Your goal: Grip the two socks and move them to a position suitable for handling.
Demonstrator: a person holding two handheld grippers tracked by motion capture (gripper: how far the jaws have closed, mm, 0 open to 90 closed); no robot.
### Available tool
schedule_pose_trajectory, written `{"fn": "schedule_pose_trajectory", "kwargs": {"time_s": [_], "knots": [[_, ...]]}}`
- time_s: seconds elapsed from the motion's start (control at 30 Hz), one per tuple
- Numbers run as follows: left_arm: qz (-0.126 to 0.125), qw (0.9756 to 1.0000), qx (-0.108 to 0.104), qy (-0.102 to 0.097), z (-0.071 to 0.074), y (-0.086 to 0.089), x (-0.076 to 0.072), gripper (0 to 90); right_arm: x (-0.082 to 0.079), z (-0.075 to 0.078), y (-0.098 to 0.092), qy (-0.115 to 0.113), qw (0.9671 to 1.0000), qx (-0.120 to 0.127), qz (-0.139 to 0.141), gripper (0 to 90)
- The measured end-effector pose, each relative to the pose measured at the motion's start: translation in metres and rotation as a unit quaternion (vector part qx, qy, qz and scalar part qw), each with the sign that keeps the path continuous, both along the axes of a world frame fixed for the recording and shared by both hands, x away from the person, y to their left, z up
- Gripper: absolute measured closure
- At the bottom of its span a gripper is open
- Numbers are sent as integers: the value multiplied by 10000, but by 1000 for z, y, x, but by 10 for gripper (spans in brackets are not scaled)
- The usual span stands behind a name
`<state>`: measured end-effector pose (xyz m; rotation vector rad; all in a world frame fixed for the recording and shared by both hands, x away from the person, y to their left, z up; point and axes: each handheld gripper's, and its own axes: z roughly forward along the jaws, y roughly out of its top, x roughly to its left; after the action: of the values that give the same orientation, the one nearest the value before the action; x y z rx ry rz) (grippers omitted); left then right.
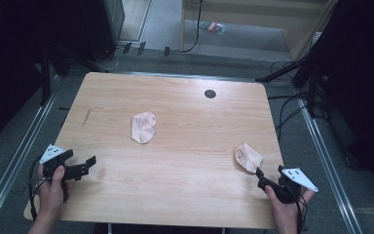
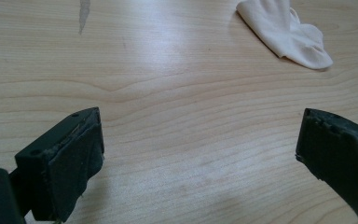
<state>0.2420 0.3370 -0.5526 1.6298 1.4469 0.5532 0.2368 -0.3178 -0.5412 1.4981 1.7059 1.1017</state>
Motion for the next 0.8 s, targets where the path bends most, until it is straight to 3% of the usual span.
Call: {"fn": "schedule_pose_trajectory", "kwargs": {"time_s": [0.27,0.37,0.53,0.7,0.8], "knots": [[14,10000,-31,-22,0,1,-1,8,1,21,14,-174,9998,3,138,167],[18,10000,-11,-23,0,0,-1,8,3,25,24,-173,9995,-174,216,166],[24,10000,-32,-40,0,1,-1,8,10,30,37,-104,9990,-115,413,165],[19,10000,-35,-34,0,0,-1,8,23,24,47,146,9986,-126,493,170],[-8,10000,-24,-8,0,0,-1,7,34,12,54,450,9966,-300,622,192]]}}
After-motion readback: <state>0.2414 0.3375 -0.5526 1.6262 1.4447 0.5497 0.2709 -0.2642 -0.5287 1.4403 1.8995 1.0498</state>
